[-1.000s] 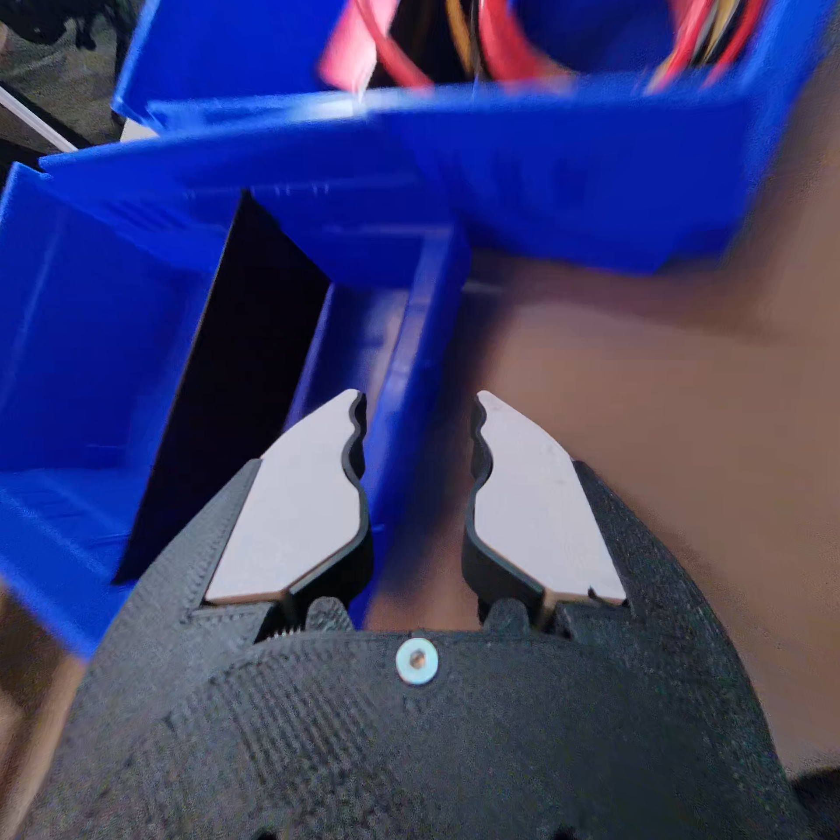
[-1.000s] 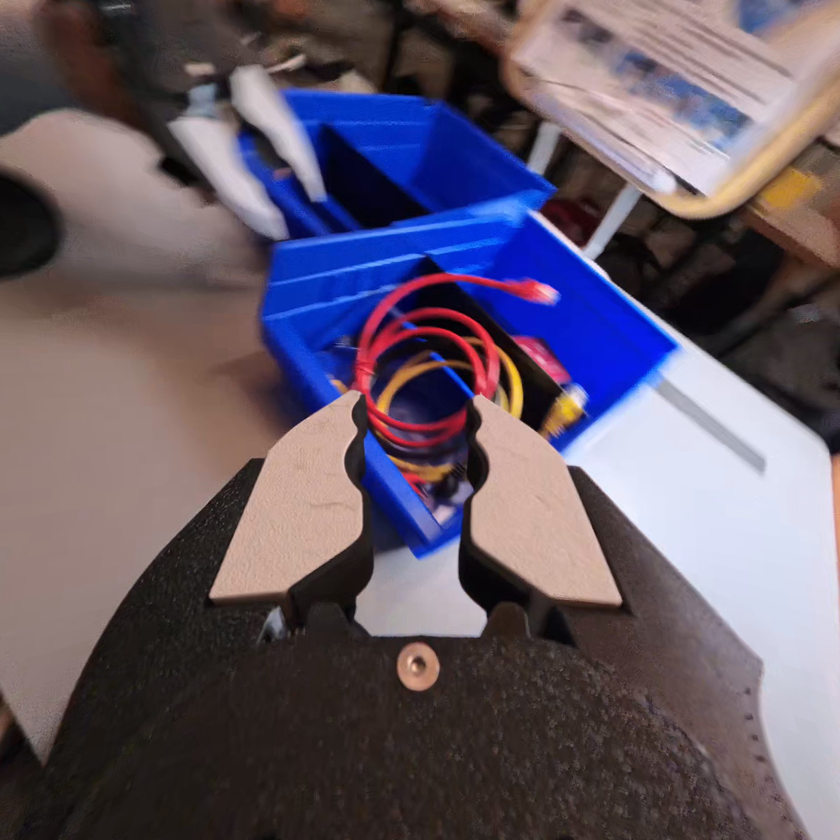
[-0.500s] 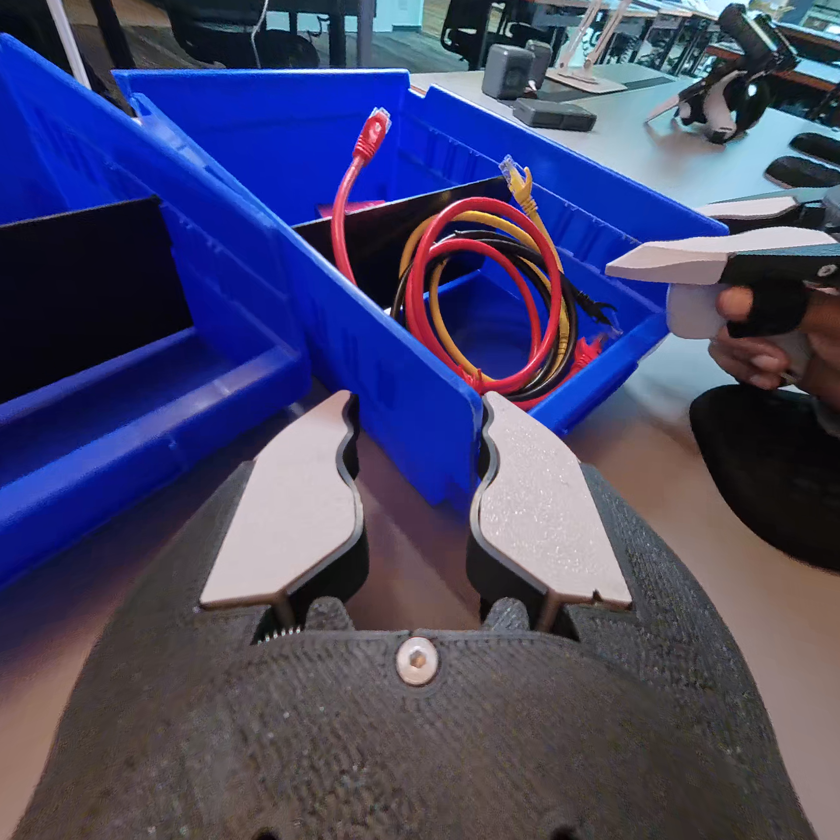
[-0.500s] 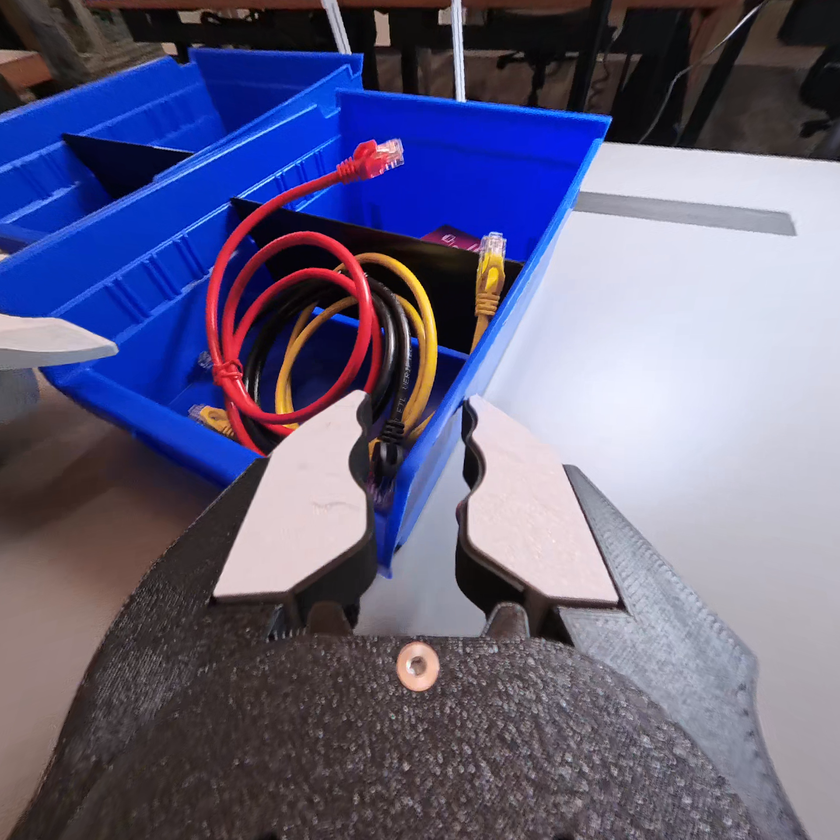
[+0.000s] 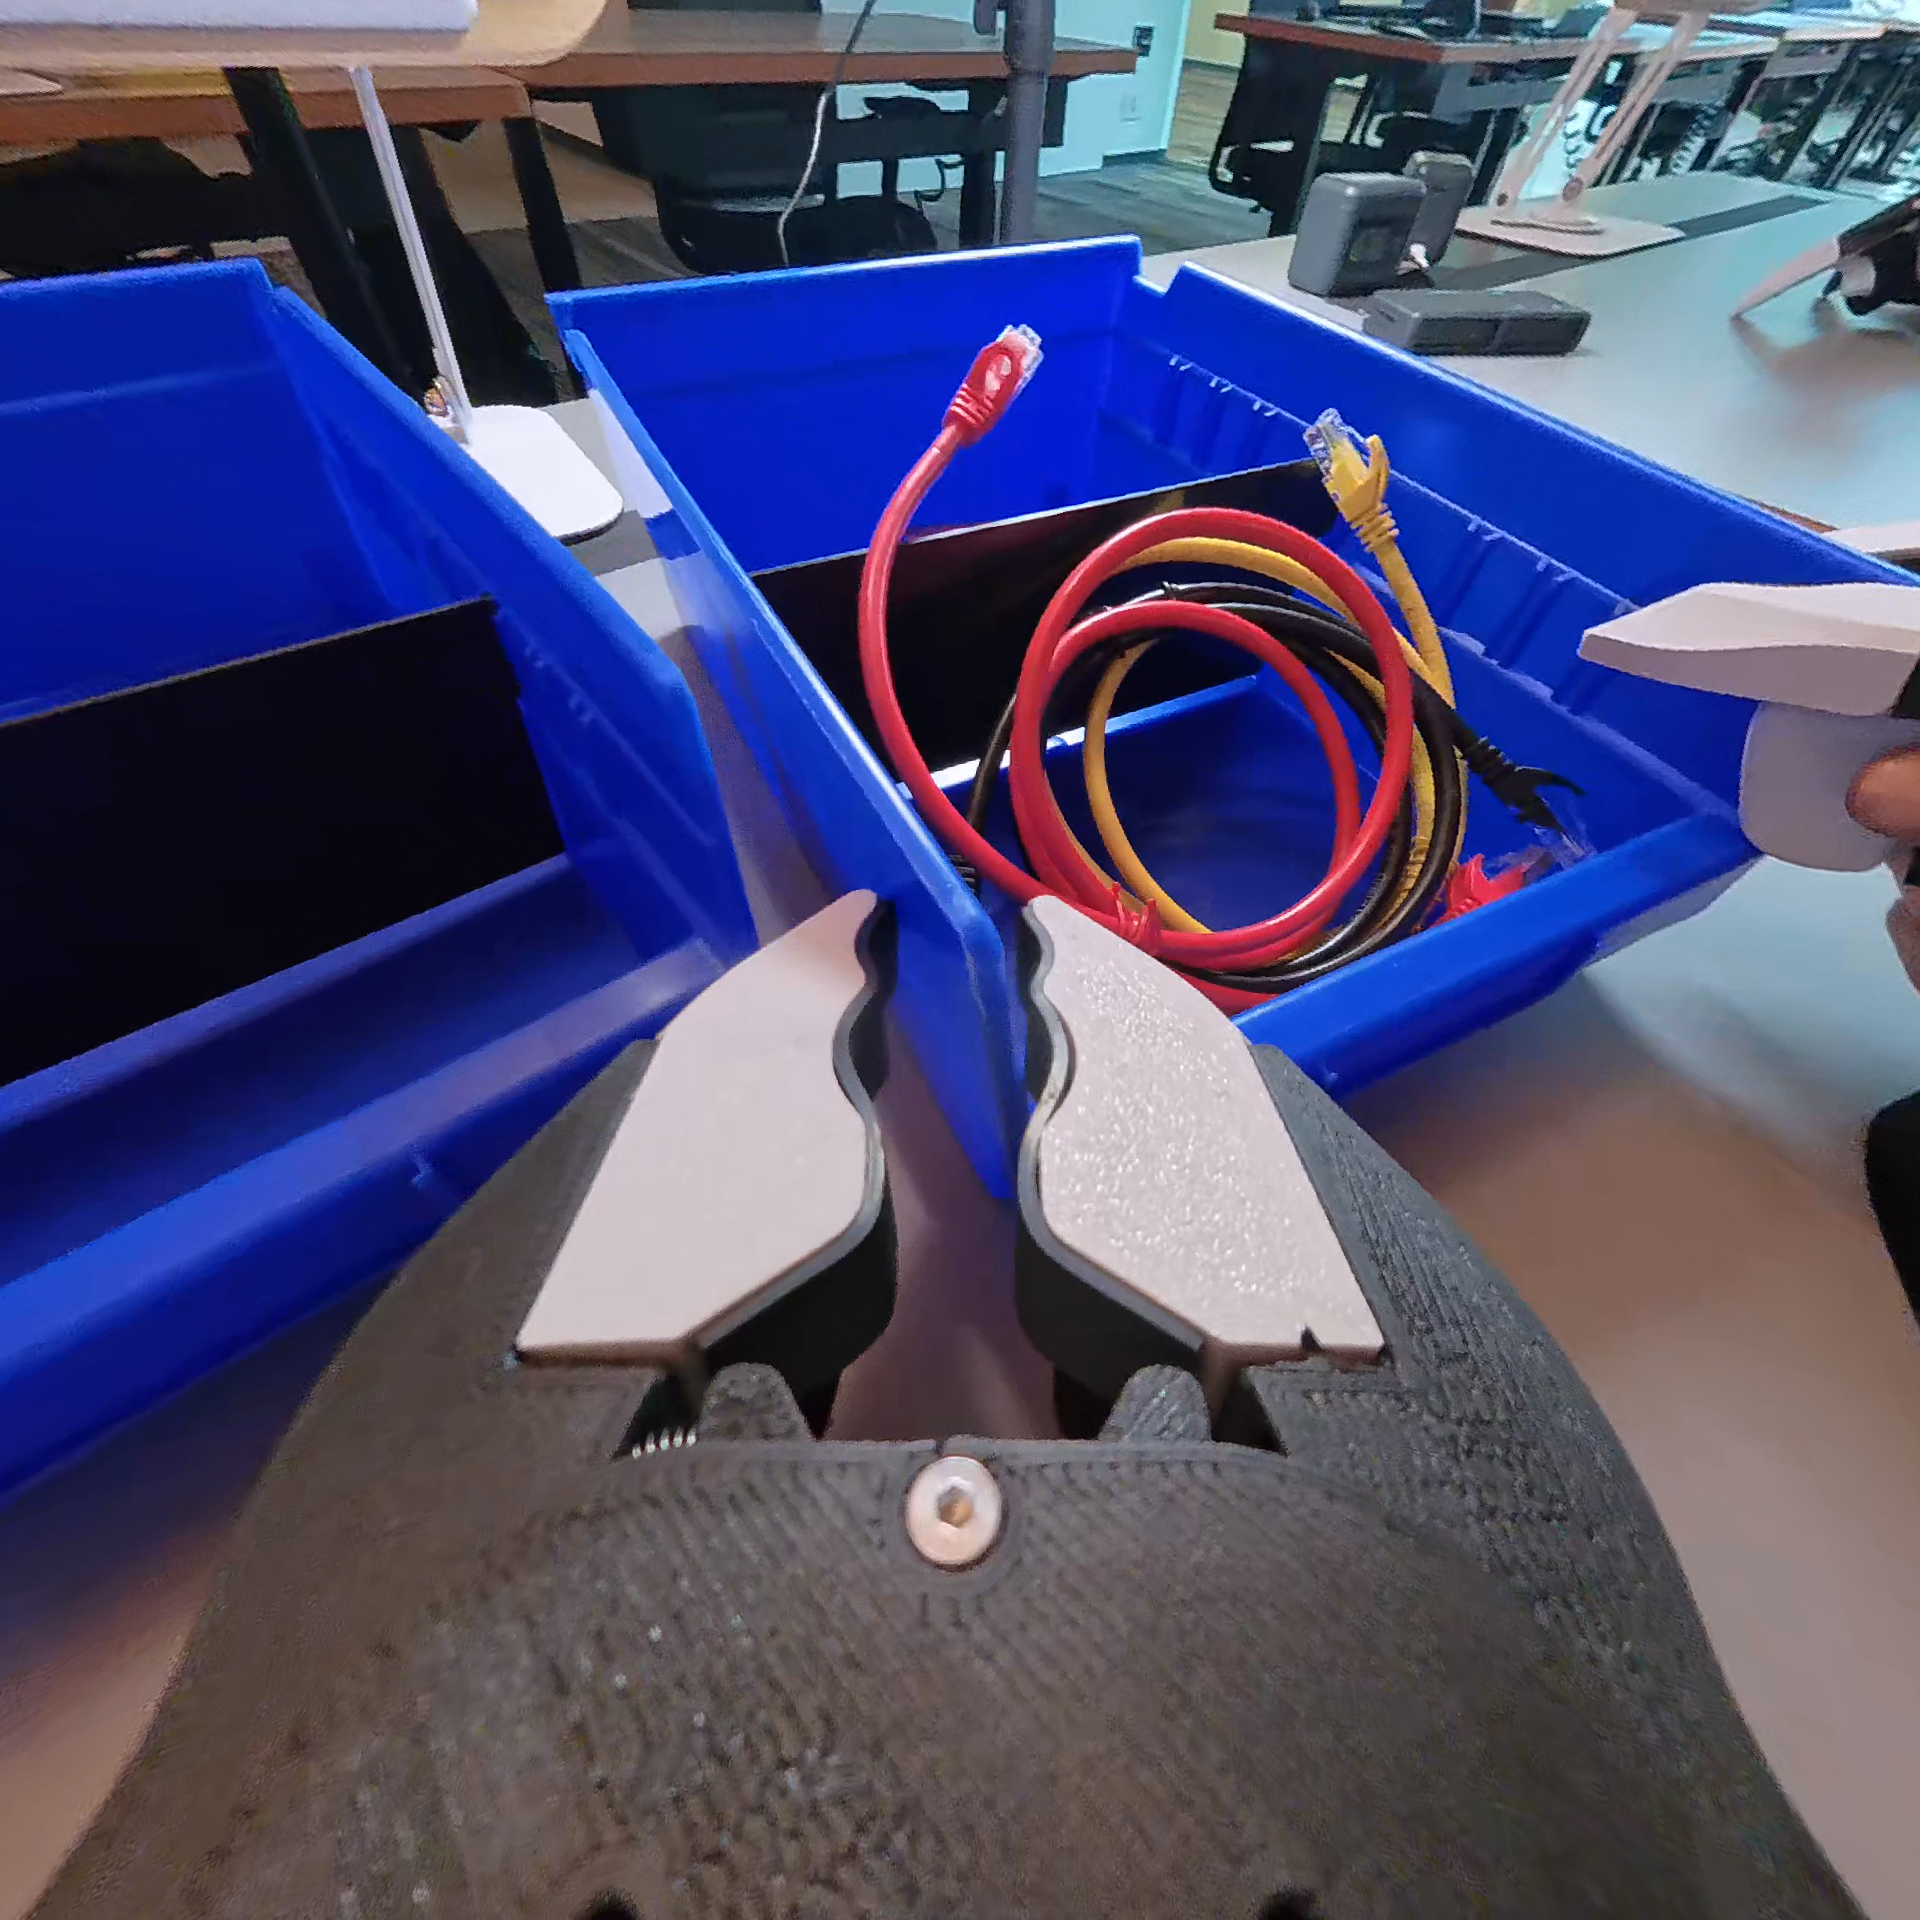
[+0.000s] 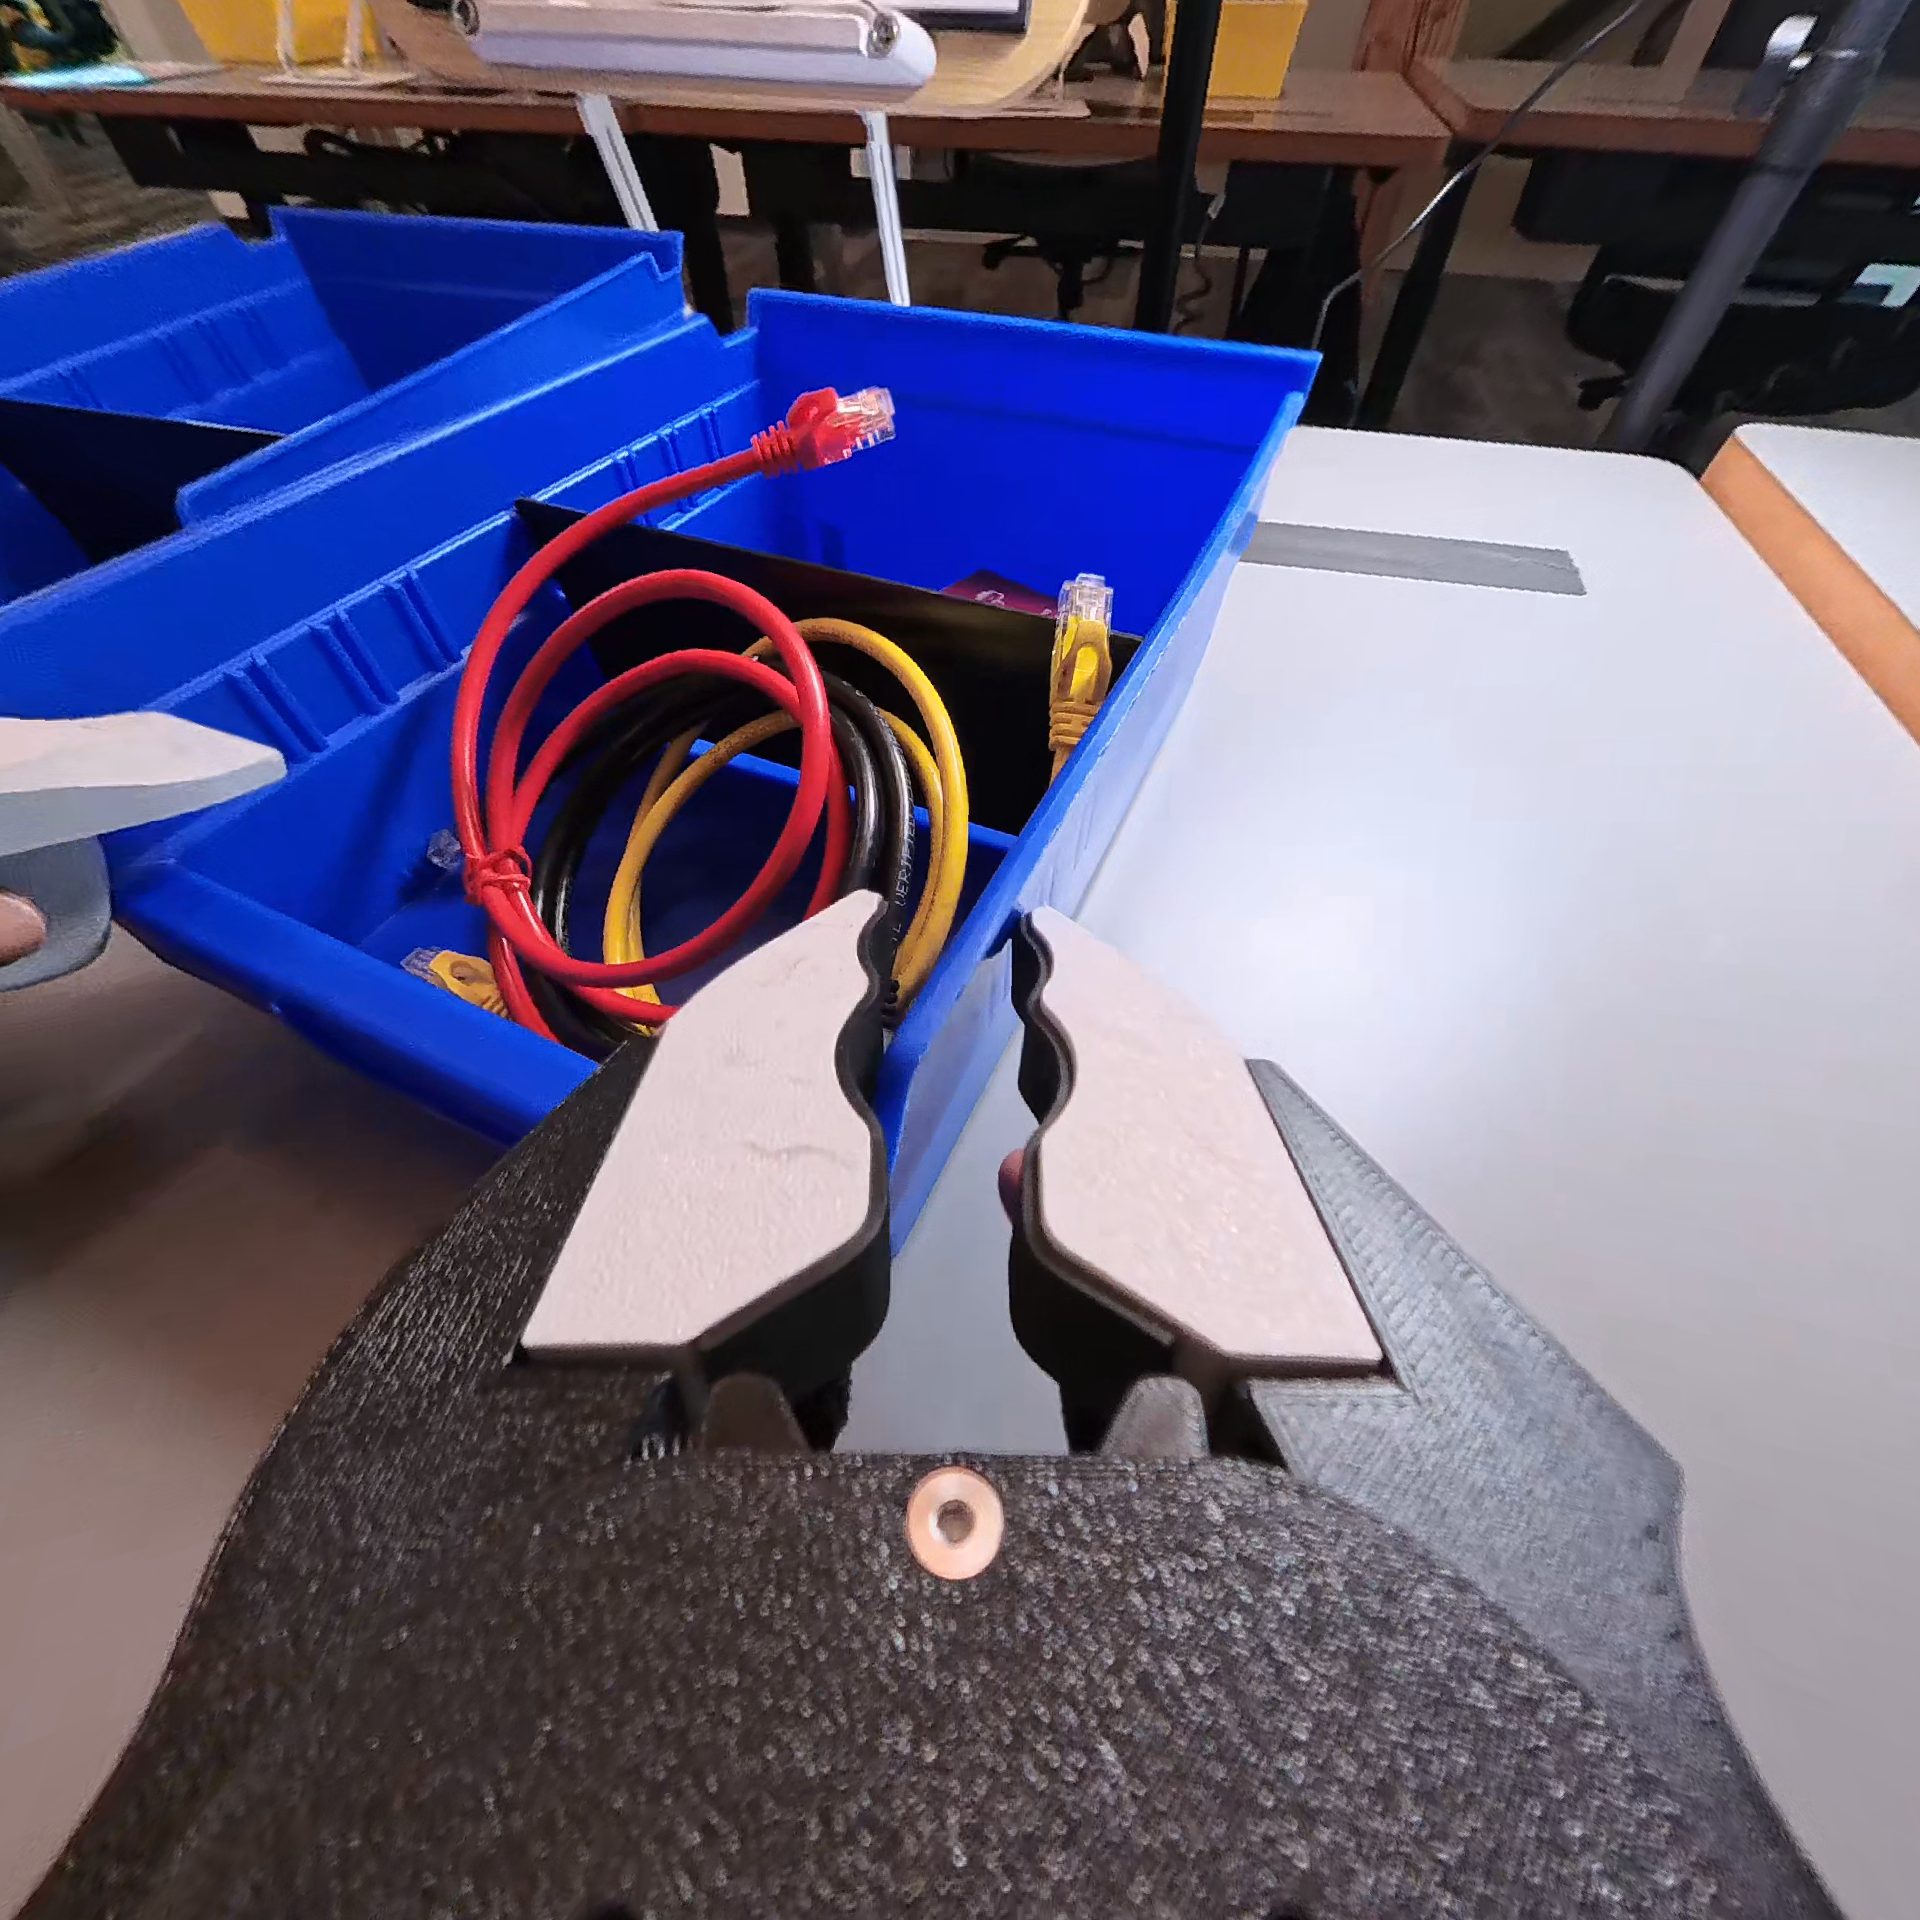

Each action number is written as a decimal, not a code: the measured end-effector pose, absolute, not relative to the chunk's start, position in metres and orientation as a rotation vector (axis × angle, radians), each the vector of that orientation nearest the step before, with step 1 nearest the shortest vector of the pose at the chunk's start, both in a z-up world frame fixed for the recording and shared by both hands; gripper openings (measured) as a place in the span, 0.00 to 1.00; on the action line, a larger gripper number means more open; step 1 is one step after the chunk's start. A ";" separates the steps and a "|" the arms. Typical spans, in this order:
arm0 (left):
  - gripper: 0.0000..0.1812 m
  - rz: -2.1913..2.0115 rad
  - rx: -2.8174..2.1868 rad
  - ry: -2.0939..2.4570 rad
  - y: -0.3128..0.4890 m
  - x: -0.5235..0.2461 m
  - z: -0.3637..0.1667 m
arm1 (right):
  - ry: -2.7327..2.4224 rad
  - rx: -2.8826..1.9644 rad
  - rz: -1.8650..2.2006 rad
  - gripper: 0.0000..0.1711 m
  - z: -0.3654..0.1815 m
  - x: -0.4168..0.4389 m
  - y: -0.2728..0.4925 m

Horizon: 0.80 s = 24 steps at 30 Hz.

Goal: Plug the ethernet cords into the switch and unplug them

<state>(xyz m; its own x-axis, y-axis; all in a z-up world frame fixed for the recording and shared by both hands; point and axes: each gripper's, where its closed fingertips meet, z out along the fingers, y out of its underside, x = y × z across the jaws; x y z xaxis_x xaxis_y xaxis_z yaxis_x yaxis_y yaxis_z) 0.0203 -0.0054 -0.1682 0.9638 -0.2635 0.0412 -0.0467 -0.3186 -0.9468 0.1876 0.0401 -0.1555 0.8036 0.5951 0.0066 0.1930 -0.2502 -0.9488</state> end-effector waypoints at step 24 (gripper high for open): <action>0.05 0.371 -1.539 -0.132 -0.184 -0.227 0.029 | -0.898 -1.325 0.791 0.13 0.032 -0.087 -0.073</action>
<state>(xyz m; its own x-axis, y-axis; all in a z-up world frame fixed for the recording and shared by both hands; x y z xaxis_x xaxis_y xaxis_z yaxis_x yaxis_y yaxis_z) -0.2269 -0.1845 0.0286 0.9375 0.3154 -0.1467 -0.1511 -0.0106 -0.9885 -0.0867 -0.0728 0.0323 0.4552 0.8856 0.0923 0.0200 0.0935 -0.9954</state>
